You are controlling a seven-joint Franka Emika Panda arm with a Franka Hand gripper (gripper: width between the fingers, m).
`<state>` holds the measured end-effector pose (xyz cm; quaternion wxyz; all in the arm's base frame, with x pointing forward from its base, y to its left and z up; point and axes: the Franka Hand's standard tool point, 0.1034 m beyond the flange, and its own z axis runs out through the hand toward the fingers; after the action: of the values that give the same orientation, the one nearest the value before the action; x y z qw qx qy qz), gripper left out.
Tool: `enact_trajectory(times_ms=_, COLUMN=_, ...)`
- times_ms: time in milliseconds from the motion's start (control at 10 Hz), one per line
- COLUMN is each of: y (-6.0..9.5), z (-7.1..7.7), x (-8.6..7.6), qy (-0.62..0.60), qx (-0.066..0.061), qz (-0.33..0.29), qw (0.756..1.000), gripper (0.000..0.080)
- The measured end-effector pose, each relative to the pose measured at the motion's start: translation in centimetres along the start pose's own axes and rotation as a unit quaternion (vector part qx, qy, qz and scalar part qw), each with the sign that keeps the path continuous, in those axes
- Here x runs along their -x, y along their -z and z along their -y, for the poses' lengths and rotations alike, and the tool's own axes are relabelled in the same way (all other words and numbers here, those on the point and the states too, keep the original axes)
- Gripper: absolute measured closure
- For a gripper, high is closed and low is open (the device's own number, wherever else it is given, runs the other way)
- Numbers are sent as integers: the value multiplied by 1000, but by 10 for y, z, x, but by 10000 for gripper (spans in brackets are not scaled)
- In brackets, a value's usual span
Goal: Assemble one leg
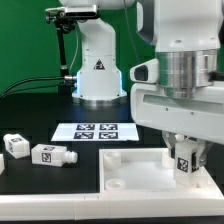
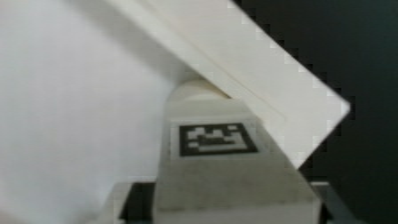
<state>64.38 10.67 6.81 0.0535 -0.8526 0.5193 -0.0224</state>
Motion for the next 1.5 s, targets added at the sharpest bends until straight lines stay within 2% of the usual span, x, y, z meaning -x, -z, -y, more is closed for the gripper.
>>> enact_trajectory(times_ms=200, y=0, z=-1, x=-1, qy=-63, qx=-2, qz=4, qw=998, gripper=514)
enact_trajectory(times_ms=400, y=0, z=-1, x=0, qy=-36, qx=0, qz=3, qw=999, gripper=514)
enact_trajectory(times_ms=500, y=1, z=1, x=5, qy=34, qx=5, qz=-1, qw=999, gripper=354)
enact_trajectory(times_ms=600, y=5, z=5, x=6, qy=156, qx=5, qz=-8, qw=988, gripper=206)
enact_trajectory(times_ms=700, y=8, z=6, x=8, qy=264, qx=14, qz=-5, qw=964, gripper=206)
enact_trajectory(times_ms=800, y=9, z=6, x=12, qy=344, qx=19, qz=0, qw=939, gripper=162)
enact_trajectory(times_ms=900, y=9, z=5, x=11, qy=370, qx=13, qz=-6, qw=929, gripper=162)
enact_trajectory(times_ms=1100, y=8, z=4, x=10, qy=425, qx=15, qz=-5, qw=905, gripper=152)
enact_trajectory(times_ms=1200, y=8, z=4, x=9, qy=469, qx=16, qz=-5, qw=883, gripper=150)
enact_trajectory(times_ms=1400, y=6, z=2, x=4, qy=607, qx=26, qz=-8, qw=795, gripper=150)
enact_trajectory(times_ms=1500, y=3, z=-1, x=5, qy=632, qx=25, qz=-9, qw=774, gripper=150)
